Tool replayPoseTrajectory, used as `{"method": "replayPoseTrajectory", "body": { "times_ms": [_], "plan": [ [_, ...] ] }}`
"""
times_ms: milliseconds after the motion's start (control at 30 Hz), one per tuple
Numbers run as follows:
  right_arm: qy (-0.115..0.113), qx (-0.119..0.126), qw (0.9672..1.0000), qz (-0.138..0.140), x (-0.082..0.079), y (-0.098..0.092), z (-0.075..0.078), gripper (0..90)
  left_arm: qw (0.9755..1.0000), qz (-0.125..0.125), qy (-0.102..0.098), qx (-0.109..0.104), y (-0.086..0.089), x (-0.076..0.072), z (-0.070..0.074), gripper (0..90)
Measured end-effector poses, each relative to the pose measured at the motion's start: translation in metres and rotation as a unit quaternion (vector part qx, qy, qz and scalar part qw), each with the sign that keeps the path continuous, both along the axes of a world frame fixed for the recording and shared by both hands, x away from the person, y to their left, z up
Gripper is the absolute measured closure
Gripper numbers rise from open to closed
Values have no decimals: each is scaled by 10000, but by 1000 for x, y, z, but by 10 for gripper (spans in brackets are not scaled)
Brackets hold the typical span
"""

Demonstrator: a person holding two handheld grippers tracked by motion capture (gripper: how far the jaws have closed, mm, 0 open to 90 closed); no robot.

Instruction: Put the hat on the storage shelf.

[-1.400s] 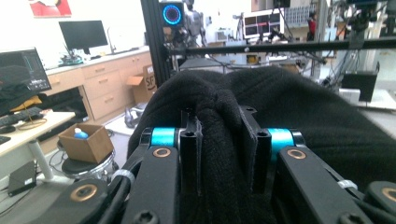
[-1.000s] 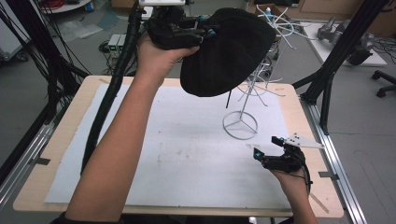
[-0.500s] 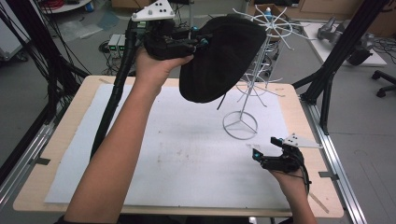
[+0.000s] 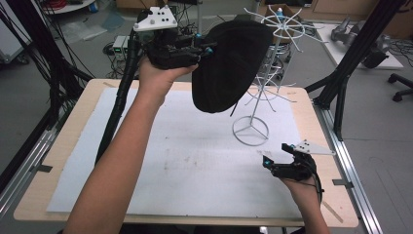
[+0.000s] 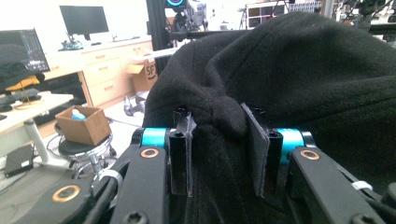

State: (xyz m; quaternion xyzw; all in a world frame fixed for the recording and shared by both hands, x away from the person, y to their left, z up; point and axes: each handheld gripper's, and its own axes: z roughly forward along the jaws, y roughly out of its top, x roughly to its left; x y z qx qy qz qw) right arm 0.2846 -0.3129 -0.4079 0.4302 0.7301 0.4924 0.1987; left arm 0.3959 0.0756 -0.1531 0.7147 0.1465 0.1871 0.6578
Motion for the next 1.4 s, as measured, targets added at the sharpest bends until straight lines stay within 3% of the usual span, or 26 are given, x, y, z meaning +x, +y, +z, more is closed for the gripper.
{"method": "replayPoseTrajectory", "body": {
  "times_ms": [300, 567, 700, 967, 1167, 1400],
  "plan": [
    [16, -11, 10000, 1, 1, -1, -1, 51, 9999, -8, 154, -26, 4, 5, -11, 634],
    [25, -11, 10000, -4, 0, -1, -1, 51, 9994, 123, 296, -88, 12, 10, -21, 490],
    [39, -18, 10000, 0, 0, 0, -1, 51, 9992, 114, 317, -231, 20, 10, -22, 481],
    [64, -42, 10000, 7, 0, 1, -3, 51, 9988, 144, 394, -235, 27, 10, -30, 461],
    [73, -50, 10000, 0, 1, 1, -4, 51, 9980, 228, 525, -264, 35, 9, -40, 391],
    [88, -77, 9999, 8, 2, 1, -5, 51, 9977, 290, 545, -289, 52, 2, -44, 338]
  ]
}}
